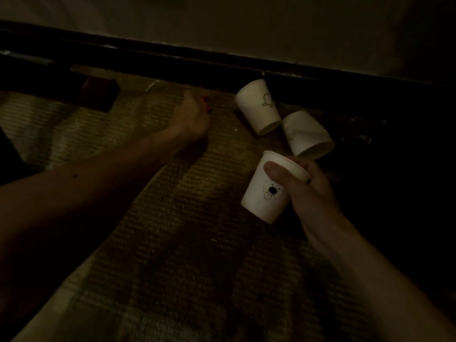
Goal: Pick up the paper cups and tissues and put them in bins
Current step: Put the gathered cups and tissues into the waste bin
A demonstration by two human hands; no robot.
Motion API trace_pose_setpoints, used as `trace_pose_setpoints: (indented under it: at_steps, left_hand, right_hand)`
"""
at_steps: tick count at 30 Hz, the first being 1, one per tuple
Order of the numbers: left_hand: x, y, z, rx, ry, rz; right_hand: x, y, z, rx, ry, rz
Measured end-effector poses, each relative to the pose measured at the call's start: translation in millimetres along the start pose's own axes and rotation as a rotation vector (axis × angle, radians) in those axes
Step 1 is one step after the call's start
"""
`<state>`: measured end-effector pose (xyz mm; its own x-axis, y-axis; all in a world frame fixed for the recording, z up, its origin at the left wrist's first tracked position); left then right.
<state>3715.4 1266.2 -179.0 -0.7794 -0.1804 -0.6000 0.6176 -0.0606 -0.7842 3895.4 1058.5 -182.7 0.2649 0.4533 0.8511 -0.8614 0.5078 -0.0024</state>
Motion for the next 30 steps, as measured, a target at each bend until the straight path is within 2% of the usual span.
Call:
trace_pose_setpoints:
  at_steps: [4, 8, 14, 19, 24, 28, 30]
  left_hand:
    - [0.0, 22.4, -10.5, 0.023, 0.015, -0.020]
    - [0.0, 25.3, -22.6, -0.045, 0.060, -0.108]
    - [1.1, 8.1, -31.7, -0.090, 0.066, -0.213]
    - [-2.8, 6.1, -13.5, -0.057, -0.064, 0.043]
    - [-42.7, 23.8, 7.6, 0.081, 0.036, 0.312]
    - [-58.7, 40.5, 20.7, 0.230, 0.109, 0.324]
    - [-60.1, 44.1, 24.0, 0.241, 0.097, 0.303]
  right_hand:
    - [-3.6, -21.2, 3.1, -0.083, -0.026, -0.013]
    - [1.1, -35.0, 5.0, -0.153, -0.104, 0.019]
    - [13.1, -35.8, 2.2, -0.123, -0.187, 0.013]
    - [15.3, -30.5, -5.0, -0.089, -0.196, 0.024]
    - [16.6, -20.4, -8.9, -0.056, -0.179, 0.027]
    - [18.9, -16.9, -10.3, -0.030, -0.186, 0.031]
    - [19.2, -15.0, -13.9, -0.020, -0.166, 0.043]
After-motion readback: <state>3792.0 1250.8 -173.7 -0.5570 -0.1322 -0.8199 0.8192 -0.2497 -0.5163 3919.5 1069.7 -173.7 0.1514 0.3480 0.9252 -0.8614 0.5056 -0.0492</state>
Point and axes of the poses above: each hand's wrist, its own z-axis away from the middle knuckle, its own y-axis out of the palm, x = y × z, the point moved 8 cm from there along -z, towards the middle knuckle, and after that the axes turned 10 degrees about -x, right-handed, at the moved point
